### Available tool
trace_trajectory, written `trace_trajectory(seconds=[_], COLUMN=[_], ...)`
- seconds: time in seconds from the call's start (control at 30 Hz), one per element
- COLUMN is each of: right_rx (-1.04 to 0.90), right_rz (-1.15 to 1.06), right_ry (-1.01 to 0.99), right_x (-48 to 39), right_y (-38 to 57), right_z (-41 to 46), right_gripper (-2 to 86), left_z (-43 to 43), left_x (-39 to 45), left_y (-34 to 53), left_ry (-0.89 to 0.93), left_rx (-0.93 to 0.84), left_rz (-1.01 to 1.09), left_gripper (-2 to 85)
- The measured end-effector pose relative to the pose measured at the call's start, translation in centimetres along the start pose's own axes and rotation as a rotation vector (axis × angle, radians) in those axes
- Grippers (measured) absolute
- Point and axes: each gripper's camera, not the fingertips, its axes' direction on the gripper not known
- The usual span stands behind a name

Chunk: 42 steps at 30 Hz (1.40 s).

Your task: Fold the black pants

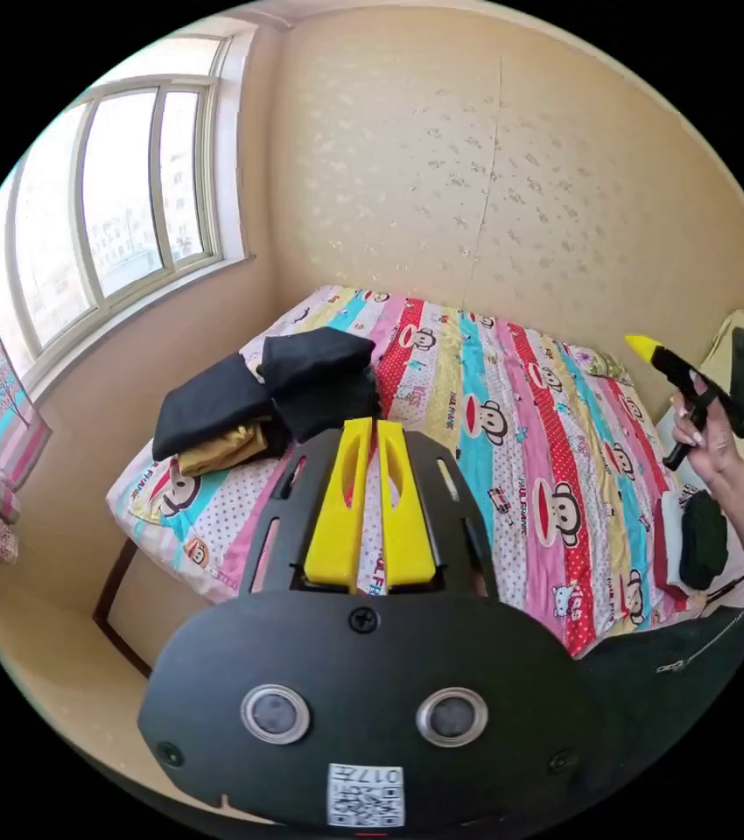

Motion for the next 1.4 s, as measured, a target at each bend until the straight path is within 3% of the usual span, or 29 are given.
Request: trace_trajectory(seconds=[0.2, 0.43, 0.63, 0.77, 0.83, 1.03, 1.23, 1.4], right_rx=[-0.115, -0.204, -0.362, -0.409, -0.366, -0.228, -0.102, 0.22], right_rz=[0.13, 0.33, 0.355, 0.427, 0.499, 0.598, 0.398, 0.37], right_ry=[-0.144, -0.215, -0.193, -0.249, -0.275, -0.398, -0.373, -0.521], right_x=[-0.1, 9.4, 16.7, 18.8, 19.3, 20.0, 16.6, 15.9], right_y=[2.3, 2.0, 2.3, 4.4, 6.1, 6.9, 1.9, 1.9], right_z=[17.0, 34.5, 47.0, 51.3, 51.6, 47.8, 34.2, 16.9], right_gripper=[8.1, 12.6, 13.8, 9.8, 3.8, 1.1, 0.8, 1.5], left_z=[4.6, 14.8, 24.1, 28.7, 28.3, 23.6, 13.0, 2.3], left_x=[-9.5, -19.3, -25.5, -26.4, -26.1, -22.8, -17.3, -13.1], left_y=[-1.8, -8.8, -13.3, -12.6, -12.0, -13.7, -18.8, -19.3], left_ry=[0.155, 0.238, 0.33, 0.524, 0.533, 0.495, 0.583, 1.006], left_rx=[-0.088, -0.1, -0.113, -0.156, -0.109, -0.046, 0.087, 0.399], left_rz=[-0.161, -0.309, -0.459, -0.546, -0.591, -0.478, -0.246, -0.215], left_gripper=[5.8, 6.5, 9.7, 9.0, 8.5, 4.5, 3.6, 3.2])
